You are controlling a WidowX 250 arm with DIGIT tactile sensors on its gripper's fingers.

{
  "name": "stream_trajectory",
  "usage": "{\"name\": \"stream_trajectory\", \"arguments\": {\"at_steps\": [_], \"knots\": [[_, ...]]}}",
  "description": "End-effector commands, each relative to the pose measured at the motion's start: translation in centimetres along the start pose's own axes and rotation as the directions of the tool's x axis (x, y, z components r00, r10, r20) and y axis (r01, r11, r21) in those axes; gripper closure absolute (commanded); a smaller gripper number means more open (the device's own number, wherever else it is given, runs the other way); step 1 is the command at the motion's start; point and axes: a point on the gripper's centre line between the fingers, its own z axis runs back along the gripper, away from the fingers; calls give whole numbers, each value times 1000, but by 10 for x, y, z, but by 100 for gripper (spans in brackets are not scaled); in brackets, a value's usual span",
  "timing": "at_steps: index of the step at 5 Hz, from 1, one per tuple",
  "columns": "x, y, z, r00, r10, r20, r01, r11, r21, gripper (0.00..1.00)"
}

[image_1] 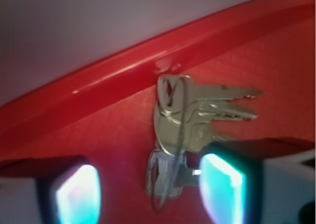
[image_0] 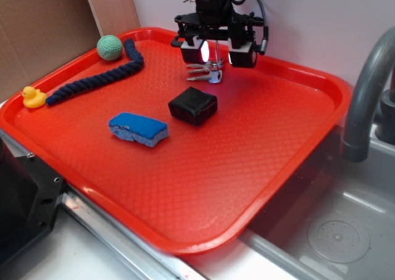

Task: Grab the silver keys.

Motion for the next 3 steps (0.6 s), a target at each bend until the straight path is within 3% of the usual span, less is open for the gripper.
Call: {"name": "stream_trajectory", "arguments": {"at_steps": [1, 2, 3], "knots": [[3, 5, 19, 997, -21, 76, 20, 1000, 16, 100], [5, 11, 16, 998, -38, 42, 36, 998, 47, 100], [-20, 17, 72, 991, -102, 87, 107, 993, -48, 100]]}}
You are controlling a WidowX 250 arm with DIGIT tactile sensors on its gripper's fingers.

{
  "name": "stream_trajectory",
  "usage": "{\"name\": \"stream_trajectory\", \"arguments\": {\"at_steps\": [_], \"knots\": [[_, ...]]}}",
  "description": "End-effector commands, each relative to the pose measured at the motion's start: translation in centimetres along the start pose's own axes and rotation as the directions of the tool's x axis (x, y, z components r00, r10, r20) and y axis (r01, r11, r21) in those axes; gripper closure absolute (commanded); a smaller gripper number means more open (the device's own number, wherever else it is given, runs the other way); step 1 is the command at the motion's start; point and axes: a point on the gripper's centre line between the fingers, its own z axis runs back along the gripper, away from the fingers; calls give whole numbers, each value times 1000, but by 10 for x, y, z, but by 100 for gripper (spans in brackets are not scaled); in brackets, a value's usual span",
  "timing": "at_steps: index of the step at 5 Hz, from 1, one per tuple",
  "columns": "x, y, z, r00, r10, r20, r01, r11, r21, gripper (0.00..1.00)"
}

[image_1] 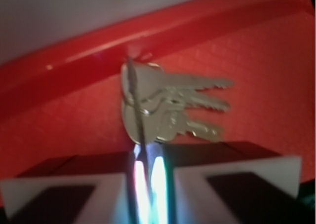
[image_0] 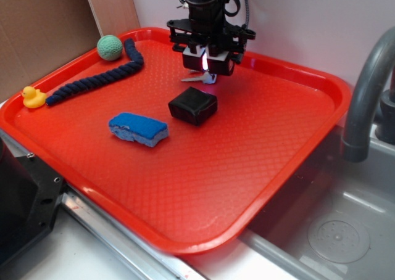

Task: Grab the silver keys.

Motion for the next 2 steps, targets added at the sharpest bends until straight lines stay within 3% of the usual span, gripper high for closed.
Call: {"name": "stream_trajectory", "arguments": {"at_steps": [1, 2], "knots": [[-50, 31, 129, 980, -145, 137, 176, 949, -260, 100], [-73, 75, 182, 966, -249, 73, 259, 901, -349, 100]]}}
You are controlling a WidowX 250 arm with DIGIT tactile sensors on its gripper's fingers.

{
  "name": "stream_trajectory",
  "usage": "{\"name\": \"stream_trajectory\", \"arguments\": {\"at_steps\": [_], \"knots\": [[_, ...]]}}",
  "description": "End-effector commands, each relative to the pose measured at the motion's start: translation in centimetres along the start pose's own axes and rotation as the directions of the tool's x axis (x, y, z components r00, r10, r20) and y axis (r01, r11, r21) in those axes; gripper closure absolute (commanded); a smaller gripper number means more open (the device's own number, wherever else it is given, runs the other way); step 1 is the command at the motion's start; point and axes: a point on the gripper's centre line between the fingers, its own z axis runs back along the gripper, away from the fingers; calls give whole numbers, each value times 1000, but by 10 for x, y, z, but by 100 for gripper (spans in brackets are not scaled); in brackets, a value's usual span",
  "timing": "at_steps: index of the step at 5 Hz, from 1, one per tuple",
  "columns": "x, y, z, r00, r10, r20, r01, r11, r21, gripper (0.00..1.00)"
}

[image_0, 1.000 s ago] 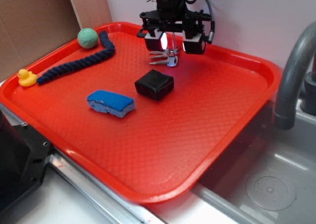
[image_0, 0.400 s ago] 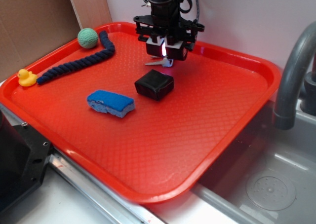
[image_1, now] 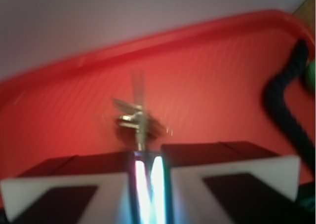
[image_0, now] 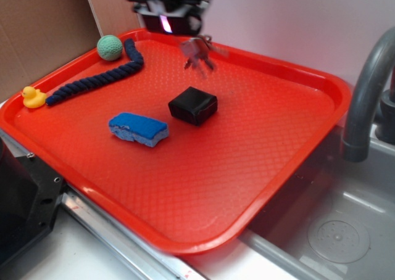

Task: Grab the silver keys.

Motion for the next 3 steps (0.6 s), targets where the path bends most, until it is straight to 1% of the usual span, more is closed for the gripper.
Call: {"name": "stream_trajectory", "arguments": {"at_steps": [1, 2, 3], "knots": [[-15, 34, 128, 993, -98, -68, 89, 987, -131, 100], [-12, 31, 131, 989, -107, -104, 91, 985, -149, 100], [-7, 28, 126, 986, -121, -112, 107, 986, -124, 100]]}}
